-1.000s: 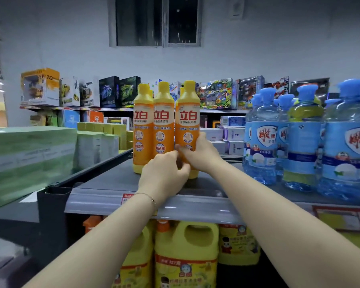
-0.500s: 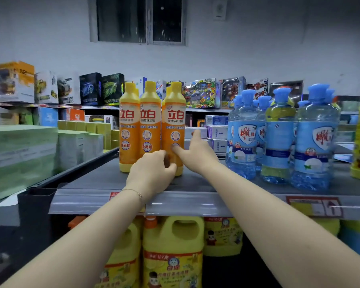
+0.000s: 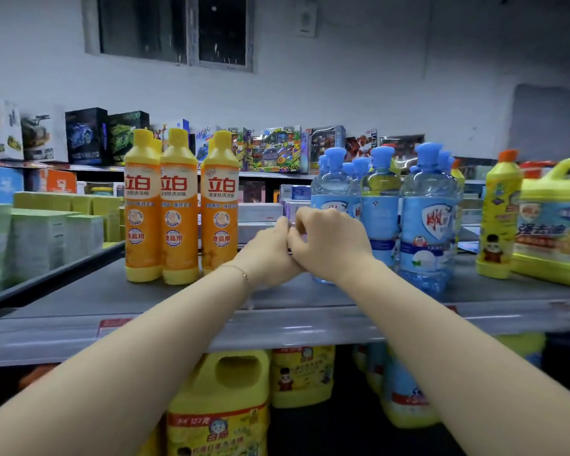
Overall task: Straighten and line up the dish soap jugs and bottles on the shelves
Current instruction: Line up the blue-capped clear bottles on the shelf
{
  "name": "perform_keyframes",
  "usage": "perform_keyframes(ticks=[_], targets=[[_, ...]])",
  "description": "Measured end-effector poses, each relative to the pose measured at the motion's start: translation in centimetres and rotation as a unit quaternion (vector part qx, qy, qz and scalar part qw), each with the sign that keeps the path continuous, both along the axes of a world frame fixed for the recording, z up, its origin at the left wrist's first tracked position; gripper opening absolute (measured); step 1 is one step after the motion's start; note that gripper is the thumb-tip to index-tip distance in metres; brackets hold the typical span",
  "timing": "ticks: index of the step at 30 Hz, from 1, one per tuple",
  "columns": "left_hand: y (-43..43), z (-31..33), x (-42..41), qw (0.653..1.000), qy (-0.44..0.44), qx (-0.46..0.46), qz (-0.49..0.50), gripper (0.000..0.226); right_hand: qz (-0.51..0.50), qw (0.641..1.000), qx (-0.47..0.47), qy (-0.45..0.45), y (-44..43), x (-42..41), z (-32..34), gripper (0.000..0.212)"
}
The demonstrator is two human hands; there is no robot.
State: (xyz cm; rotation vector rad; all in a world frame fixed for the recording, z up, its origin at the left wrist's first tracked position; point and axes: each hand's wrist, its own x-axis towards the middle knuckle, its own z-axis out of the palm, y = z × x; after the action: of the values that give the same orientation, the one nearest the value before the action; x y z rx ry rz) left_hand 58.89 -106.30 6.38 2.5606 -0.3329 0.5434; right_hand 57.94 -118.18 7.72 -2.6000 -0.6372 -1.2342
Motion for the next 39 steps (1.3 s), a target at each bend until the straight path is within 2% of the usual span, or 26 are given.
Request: perform_keyframes(ticks=[3, 7, 11, 17, 19, 21, 23, 24, 26, 28, 30, 34, 37, 39], targets=[[-3.5, -0.1, 2.3, 0.999, 0.003, -0.043, -0.002, 0.059, -0.034, 0.999, -0.022, -0.013, -2.8, 0.1, -0.5, 0.018], [-6.4, -0.3, 4.6, 0.983, -0.016, -0.183, -0.01, 0.046, -0.056, 0.996, -0.056, -0.032, -6.4, 0.8, -0.8, 0.019], [-6.8, -0.2, 5.7, 0.973, -0.026, -0.228, -0.008, 0.056, -0.065, 0.995, -0.07, -0.026, -8.4, 1.9, -1.2, 0.021], [-4.3, -0.2, 6.7, 0.968, 0.037, -0.242, -0.048, 0.076, -0.03, 0.997, -0.055, -0.036, -9.7, 2.3, -1.9, 0.024], [-4.4, -0.5, 6.3, 0.972, -0.021, -0.233, -0.024, 0.082, -0.023, 0.998, -0.041, -0.041, -10.0, 2.2, -2.1, 0.025], [-4.9, -0.5, 5.2, 0.967, -0.161, -0.198, 0.02, 0.084, -0.024, 0.998, -0.037, -0.045, -10.5, 2.3, -2.3, 0.025], [-6.2, -0.6, 4.0, 0.948, -0.284, -0.136, 0.05, 0.063, -0.026, 0.998, -0.035, -0.049, -11.0, 2.5, -2.4, 0.024], [-7.1, -0.6, 3.5, 0.948, -0.292, -0.121, 0.043, 0.051, -0.027, 0.998, -0.033, -0.05, -11.2, 2.6, -2.4, 0.024], [-9.2, -0.5, 3.3, 0.969, -0.221, -0.113, 0.003, 0.036, -0.038, 0.998, -0.03, -0.047, -11.6, 2.7, -2.3, 0.023], [-11.3, -0.4, 3.5, 0.985, -0.114, -0.128, -0.022, 0.035, -0.053, 0.997, -0.026, -0.041, -12.2, 2.7, -2.4, 0.021], [-12.6, -0.4, 3.8, 0.984, -0.056, -0.168, -0.028, 0.037, -0.042, 0.998, -0.015, -0.049, -12.9, 2.6, -2.5, 0.022], [-13.1, -0.4, 4.4, 0.979, -0.023, -0.201, -0.025, 0.04, -0.005, 0.996, -0.011, -0.092, -13.6, 2.6, -3.1, 0.023], [-12.1, 0.1, 4.3, 0.982, -0.005, -0.182, -0.044, 0.06, -0.002, 0.995, -0.016, -0.103, -13.8, 3.0, -3.2, 0.023], [-11.1, 0.4, 4.4, 0.981, 0.022, -0.188, -0.051, 0.063, 0.001, 0.994, -0.012, -0.105, -13.8, 3.3, -3.2, 0.023]])
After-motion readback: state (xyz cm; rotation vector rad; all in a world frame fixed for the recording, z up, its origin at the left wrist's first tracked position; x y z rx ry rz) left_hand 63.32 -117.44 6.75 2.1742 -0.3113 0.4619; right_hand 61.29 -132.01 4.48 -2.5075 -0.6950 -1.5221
